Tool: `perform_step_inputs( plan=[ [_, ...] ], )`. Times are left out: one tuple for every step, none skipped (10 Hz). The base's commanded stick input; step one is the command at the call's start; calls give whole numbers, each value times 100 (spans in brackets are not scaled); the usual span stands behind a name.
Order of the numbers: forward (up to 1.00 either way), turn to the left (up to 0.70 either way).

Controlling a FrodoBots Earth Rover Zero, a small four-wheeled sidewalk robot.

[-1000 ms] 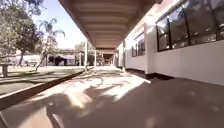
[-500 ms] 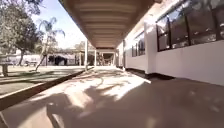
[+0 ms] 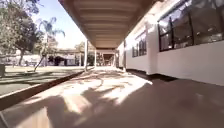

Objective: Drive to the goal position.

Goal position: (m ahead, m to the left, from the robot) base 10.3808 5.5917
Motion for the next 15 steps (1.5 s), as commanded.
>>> perform_step_inputs(
  plan=[
    [70,33],
    [70,35],
    [70,19],
    [70,0],
    [70,0],
    [70,0],
    [70,0],
    [70,0],
    [70,0],
    [70,0],
    [70,0],
    [70,0],
    [70,0],
    [70,0],
    [70,0]
  ],
)
